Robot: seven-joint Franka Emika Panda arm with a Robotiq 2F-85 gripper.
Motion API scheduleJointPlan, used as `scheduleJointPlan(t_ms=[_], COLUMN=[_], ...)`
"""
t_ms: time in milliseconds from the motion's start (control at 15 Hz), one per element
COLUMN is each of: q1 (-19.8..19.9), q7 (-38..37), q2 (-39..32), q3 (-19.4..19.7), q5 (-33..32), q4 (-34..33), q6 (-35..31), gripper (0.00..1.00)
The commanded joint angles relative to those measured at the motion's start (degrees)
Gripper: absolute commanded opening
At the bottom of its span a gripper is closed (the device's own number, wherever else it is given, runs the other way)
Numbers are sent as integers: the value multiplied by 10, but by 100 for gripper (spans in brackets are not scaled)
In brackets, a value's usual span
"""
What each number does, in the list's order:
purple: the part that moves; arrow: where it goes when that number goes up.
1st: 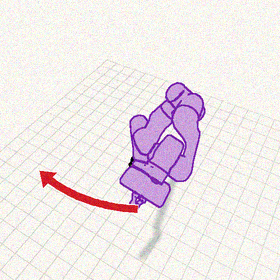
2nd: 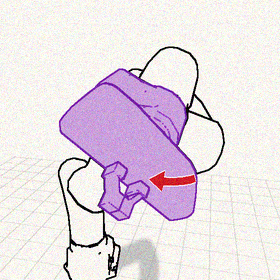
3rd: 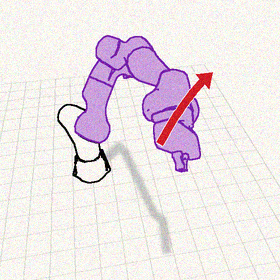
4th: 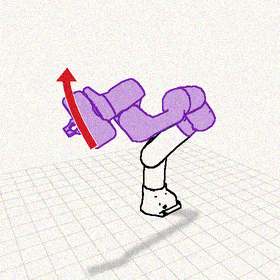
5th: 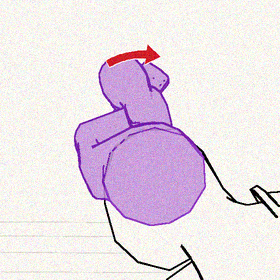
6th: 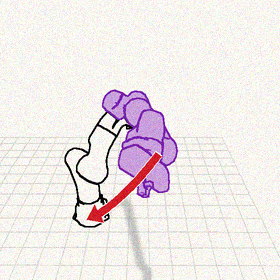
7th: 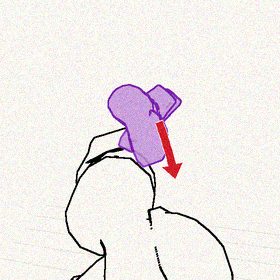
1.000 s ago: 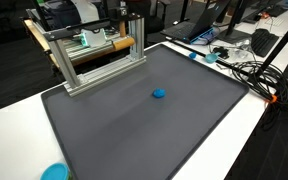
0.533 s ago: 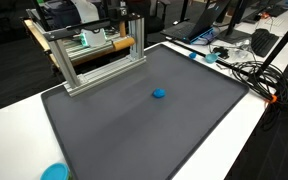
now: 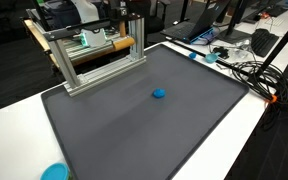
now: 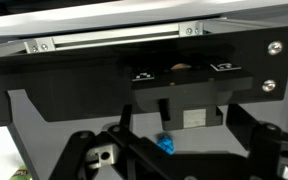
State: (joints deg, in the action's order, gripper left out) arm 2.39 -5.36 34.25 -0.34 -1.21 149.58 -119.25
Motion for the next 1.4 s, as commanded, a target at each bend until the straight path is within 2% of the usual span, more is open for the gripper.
scheduleJointPlan(t_ms=[0, 333, 467, 600, 667, 867, 1067, 1267, 1333], q1=[-2, -7, -9, -11, -13, -16, -16, -16, -16], q7=[14, 22, 26, 23, 23, 19, 16, 17, 17], q2=[-6, -8, -8, -9, -4, -6, -1, 3, 4], q3=[10, 11, 8, 6, 4, 1, 0, 1, 1], q5=[8, 11, 7, 9, 9, 9, 9, 10, 11], q4=[2, 9, 12, 11, 14, 18, 23, 29, 32], q6=[-6, -12, -17, -9, -11, -17, -17, -17, -18], gripper=[93, 93, 98, 97, 93, 91, 85, 84, 81])
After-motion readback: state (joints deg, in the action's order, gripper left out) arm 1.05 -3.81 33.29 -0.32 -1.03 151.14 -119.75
